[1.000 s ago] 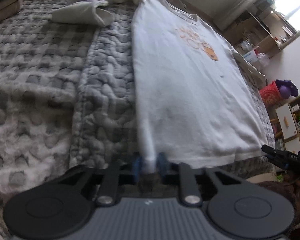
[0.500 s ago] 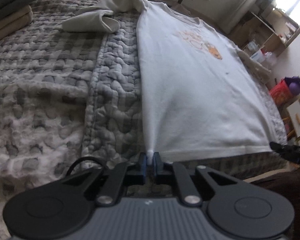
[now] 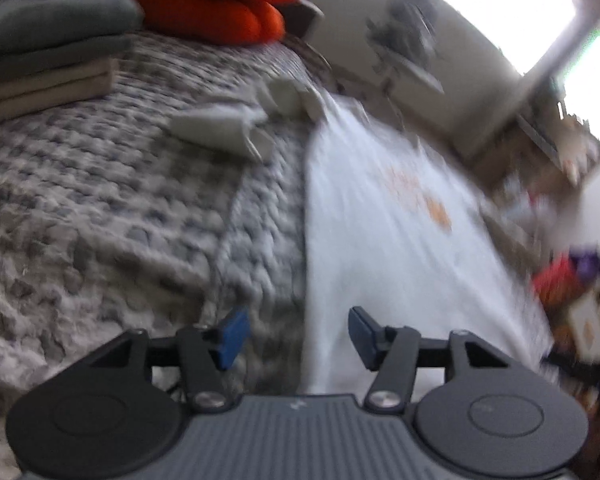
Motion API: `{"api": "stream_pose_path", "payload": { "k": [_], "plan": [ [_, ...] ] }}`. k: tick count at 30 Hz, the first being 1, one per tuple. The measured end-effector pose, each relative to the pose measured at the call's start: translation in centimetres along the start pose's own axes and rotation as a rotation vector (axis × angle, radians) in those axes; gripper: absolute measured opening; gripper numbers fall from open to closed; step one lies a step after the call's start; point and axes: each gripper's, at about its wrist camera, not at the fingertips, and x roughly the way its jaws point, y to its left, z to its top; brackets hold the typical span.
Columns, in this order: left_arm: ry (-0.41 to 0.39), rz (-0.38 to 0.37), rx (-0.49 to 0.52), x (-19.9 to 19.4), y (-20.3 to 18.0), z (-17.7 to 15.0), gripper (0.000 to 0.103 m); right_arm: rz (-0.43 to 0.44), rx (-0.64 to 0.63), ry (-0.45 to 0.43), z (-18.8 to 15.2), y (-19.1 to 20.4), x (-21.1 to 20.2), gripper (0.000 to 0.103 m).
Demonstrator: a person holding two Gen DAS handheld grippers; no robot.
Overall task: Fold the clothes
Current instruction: 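Move both tools to the folded sleeve near the collar and grasp it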
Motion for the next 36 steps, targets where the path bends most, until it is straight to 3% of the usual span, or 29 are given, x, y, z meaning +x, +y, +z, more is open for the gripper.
{"api": "stream_pose_path", "payload": {
  "k": [5,10,14,25,36],
  "plan": [
    [-0.067,0.025,-0.140,0.2,0.6,1.9,0.068,0.025,-0.026,0.012,2.0,1.6,1.9,0.044],
    [-0.072,0.115,-0.207,0.9,0.6,3.6,0.072,0.050,-0.056,0.025,4.3,3.2,3.7,0.044],
    [-0.087,0.137,-0.280,1.3,0.9,5.1,0.073,0.075,-0.069,0.041,6.3,4.7,5.4,0.044],
    [-0.092,0.211,-0.397,3.9,2.2,9.5,0.073,0.175,-0.112,0.062,13.2,9.2,10.3,0.047],
    [-0.108,0.263,-0.500,6.6,6.3,12.9,0.072,0.291,-0.134,0.104,16.9,13.3,16.9,0.050]
  ]
}}
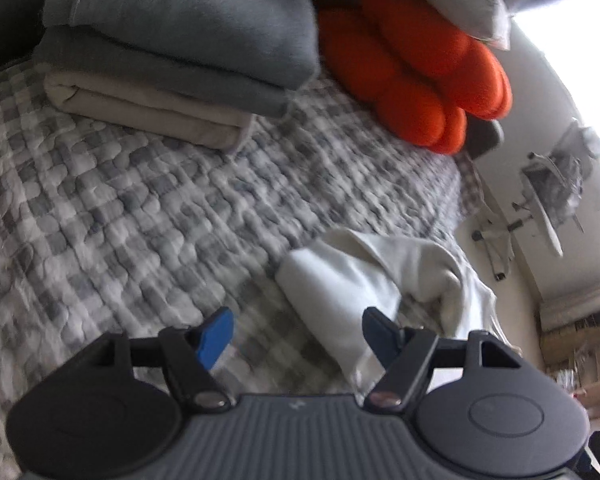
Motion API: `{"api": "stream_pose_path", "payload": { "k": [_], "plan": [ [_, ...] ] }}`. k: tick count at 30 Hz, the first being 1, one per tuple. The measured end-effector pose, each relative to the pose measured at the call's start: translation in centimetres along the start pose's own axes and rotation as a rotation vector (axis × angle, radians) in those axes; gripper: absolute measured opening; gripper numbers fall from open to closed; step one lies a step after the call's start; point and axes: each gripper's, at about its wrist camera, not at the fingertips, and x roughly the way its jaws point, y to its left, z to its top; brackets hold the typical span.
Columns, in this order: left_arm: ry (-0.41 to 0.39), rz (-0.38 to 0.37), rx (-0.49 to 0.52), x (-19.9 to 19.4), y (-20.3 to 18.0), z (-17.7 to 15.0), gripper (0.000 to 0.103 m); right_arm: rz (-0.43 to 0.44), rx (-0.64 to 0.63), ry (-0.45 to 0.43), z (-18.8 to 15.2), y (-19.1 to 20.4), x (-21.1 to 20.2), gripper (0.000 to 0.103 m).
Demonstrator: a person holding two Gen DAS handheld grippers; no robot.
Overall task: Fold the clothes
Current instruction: 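Move both tools to the folded sleeve near the collar and grasp it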
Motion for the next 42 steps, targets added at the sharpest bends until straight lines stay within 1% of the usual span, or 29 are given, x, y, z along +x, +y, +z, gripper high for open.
{"api": "stream_pose_path", "payload": {
  "k": [5,9,11,13,15,17,18,20,21,23,26,30,32,34,38,42],
  "plan": [
    [-0.012,0.025,-0.028,1.8,0.7,0.8,0.071,0.022,-0.048,0.046,0.8,0.5,5.2,0.051],
    [-0.024,0.027,-0.025,3.0,1.0,0.9,0.070,0.010,-0.067,0.077,0.6,0.3,9.9,0.051],
    [-0.030,0.026,-0.013,3.5,1.0,0.9,0.066,-0.011,-0.088,0.089,0.2,0.4,12.0,0.051],
    [-0.051,0.022,0.010,3.9,0.8,0.7,0.065,-0.043,-0.119,0.095,-0.3,0.4,14.1,0.051],
    [-0.078,0.020,0.037,4.0,0.4,0.6,0.059,-0.061,-0.147,0.097,-0.9,0.2,15.5,0.051],
    [-0.100,0.021,0.053,4.4,0.3,0.5,0.051,-0.054,-0.153,0.102,-1.9,-0.5,16.6,0.051],
    [-0.115,0.023,0.062,4.5,0.2,0.4,0.048,-0.052,-0.149,0.106,-2.3,-0.9,17.0,0.051],
    [-0.156,0.030,0.094,4.7,-0.1,0.1,0.032,-0.037,-0.144,0.096,-3.3,-1.8,17.5,0.051],
    [-0.176,0.035,0.113,4.7,-0.3,-0.1,0.027,-0.020,-0.147,0.077,-3.5,-2.0,17.5,0.052],
    [-0.210,0.037,0.154,4.8,-0.8,-0.4,0.008,0.006,-0.141,0.066,-3.5,-2.3,17.4,0.054],
    [-0.282,0.010,0.208,4.0,-1.7,-0.8,0.001,0.022,-0.135,0.057,-3.5,-2.3,17.2,0.056],
    [-0.348,-0.077,0.303,2.6,-3.2,-1.5,0.000,0.018,-0.182,0.055,-3.6,-1.8,17.1,0.057],
    [-0.360,-0.124,0.370,1.9,-4.3,-2.2,0.000,0.022,-0.183,0.052,-3.6,-1.8,17.0,0.060],
    [-0.366,-0.170,0.438,1.4,-5.4,-2.9,0.000,0.035,-0.169,0.050,-3.6,-2.0,16.8,0.061],
    [-0.316,-0.255,0.569,1.3,-7.6,-4.5,0.000,0.062,-0.121,0.029,-3.1,-2.6,16.2,0.061],
    [-0.250,-0.274,0.661,1.6,-8.9,-6.2,0.000,0.100,-0.064,0.017,-2.7,-3.3,15.8,0.061]
  ]
}}
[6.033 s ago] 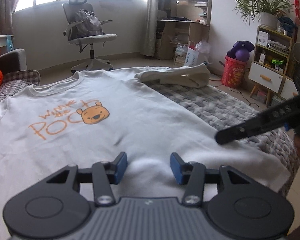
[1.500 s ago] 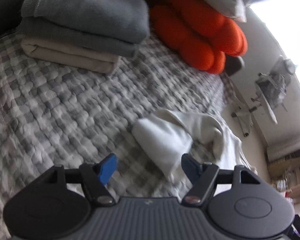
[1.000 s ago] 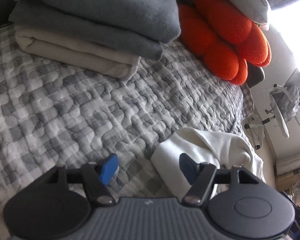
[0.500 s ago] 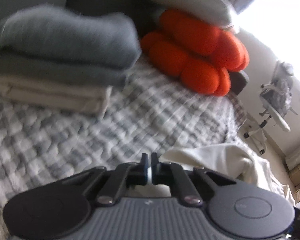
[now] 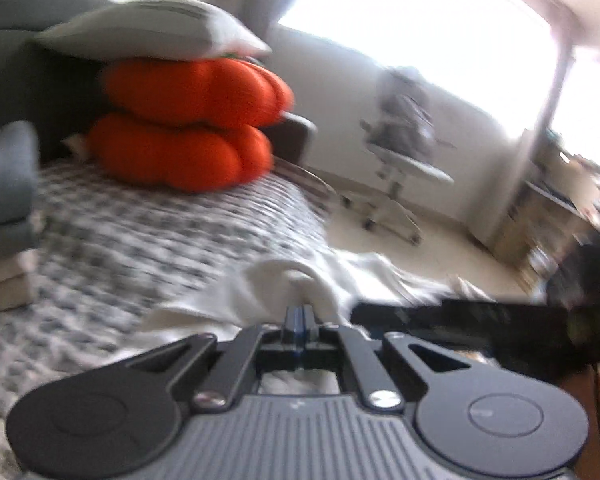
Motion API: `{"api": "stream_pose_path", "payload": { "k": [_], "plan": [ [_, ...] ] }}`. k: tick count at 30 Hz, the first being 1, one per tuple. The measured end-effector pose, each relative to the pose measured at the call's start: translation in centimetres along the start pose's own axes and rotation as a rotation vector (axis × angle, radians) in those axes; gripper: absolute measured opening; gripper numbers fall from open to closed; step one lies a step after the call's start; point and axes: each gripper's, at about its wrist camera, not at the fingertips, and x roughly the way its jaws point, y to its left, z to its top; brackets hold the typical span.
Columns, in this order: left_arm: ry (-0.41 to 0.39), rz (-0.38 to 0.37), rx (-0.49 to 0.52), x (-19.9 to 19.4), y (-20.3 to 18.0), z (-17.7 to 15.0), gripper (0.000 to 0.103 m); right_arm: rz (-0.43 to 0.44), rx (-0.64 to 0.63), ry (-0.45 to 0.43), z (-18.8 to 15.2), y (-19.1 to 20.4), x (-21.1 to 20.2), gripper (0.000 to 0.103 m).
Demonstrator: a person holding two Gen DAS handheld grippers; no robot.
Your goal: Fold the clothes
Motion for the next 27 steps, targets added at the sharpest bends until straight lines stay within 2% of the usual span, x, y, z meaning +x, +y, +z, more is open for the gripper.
{"api": "stream_pose_path", "payload": {
  "k": [3,4,5,6,7,8,10,12,16,19,21,22,23,25,27],
  "plan": [
    [0.043,0.000,0.014,0.3,-0.7,-0.3,0.003,-0.014,0.009,0.002,0.1,-0.3,0.1,0.061],
    [0.054,0.010,-0.008,0.3,-0.5,-0.3,0.009,-0.015,0.013,0.004,0.1,-0.3,0.1,0.061],
    [0.061,0.026,-0.039,0.2,-0.1,-0.4,0.024,-0.013,0.017,0.005,0.1,-0.4,0.1,0.061],
    [0.062,0.047,-0.078,0.0,0.5,-0.3,0.035,-0.011,0.019,0.003,0.1,-0.5,0.1,0.061],
    [0.063,0.069,-0.118,-0.2,1.0,-0.3,0.055,-0.008,0.019,0.001,0.2,-0.5,0.0,0.061],
    [0.065,0.091,-0.157,-0.4,1.6,-0.3,0.063,-0.005,0.018,-0.001,0.2,-0.4,0.0,0.061],
    [0.077,0.138,-0.241,-0.8,2.8,-0.3,0.066,-0.001,0.018,-0.004,0.2,-0.4,-0.1,0.062],
    [0.128,0.192,-0.348,-0.7,4.4,-0.5,0.069,0.002,0.021,-0.003,0.1,-0.4,-0.1,0.062],
    [0.207,0.246,-0.551,-0.2,7.7,-1.5,0.069,0.007,0.022,-0.001,0.1,-0.4,-0.1,0.062],
    [0.193,0.247,-0.609,0.0,8.5,-2.1,0.069,0.007,0.021,-0.003,0.1,-0.3,-0.1,0.062],
    [0.161,0.258,-0.611,0.1,8.6,-2.0,0.056,0.007,0.023,-0.003,0.0,-0.3,-0.1,0.062],
    [0.145,0.268,-0.603,0.2,8.5,-1.9,0.037,0.006,0.023,-0.003,0.0,-0.3,-0.1,0.062],
    [0.127,0.281,-0.579,0.4,8.2,-1.7,0.022,0.005,0.023,-0.003,0.0,-0.3,-0.1,0.062],
    [0.087,0.297,-0.516,0.5,7.4,-1.3,0.011,0.003,0.023,-0.004,0.0,-0.2,-0.1,0.062],
    [0.040,0.285,-0.448,0.4,6.5,-0.9,0.007,0.004,0.024,-0.009,0.0,-0.2,-0.3,0.062]
  ]
}}
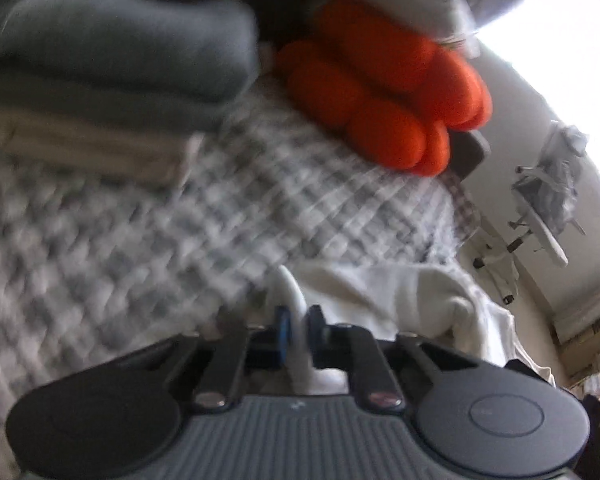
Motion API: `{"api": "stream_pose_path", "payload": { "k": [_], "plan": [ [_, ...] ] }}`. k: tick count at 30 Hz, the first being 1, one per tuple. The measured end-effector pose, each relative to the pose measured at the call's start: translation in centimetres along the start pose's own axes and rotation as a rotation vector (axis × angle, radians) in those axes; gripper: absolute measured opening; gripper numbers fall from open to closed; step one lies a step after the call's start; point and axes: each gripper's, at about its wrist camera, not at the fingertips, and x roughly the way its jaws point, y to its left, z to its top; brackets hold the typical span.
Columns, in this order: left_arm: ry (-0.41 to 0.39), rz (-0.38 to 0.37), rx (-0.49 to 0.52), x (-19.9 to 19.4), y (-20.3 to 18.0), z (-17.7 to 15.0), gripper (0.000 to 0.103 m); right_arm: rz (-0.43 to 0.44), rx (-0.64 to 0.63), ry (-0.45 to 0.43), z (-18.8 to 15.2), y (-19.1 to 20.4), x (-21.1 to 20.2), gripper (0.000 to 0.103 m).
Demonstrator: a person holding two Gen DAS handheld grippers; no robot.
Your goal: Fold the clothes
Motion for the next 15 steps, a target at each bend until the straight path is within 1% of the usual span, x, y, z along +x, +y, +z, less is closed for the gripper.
{"api": "stream_pose_path", "payload": {
  "k": [2,4,6,10,13,15],
  "plan": [
    [-0.052,-0.042,0.084,-0.9,-1.3,-0.1,0.007,0.005,0.006,-0.004,0.1,0.0,-0.1,0.062],
    [-0.090,-0.095,0.196,-1.6,-2.7,-0.6,0.007,0.017,0.016,-0.005,0.2,-0.1,-0.2,0.062],
    [-0.112,-0.146,0.308,-2.2,-4.2,-1.4,0.007,0.039,0.031,-0.004,0.3,-0.1,-0.3,0.062],
    [-0.082,-0.242,0.522,-2.8,-6.6,-3.6,0.007,0.098,0.075,0.009,0.4,-0.4,-0.3,0.062],
    [-0.043,-0.273,0.674,-2.9,-8.1,-5.5,0.007,0.146,0.109,0.022,0.6,-0.7,-0.3,0.062],
    [-0.022,-0.277,0.768,-3.0,-9.0,-6.7,0.007,0.167,0.121,0.034,0.6,-0.8,-0.2,0.062]
  ]
}}
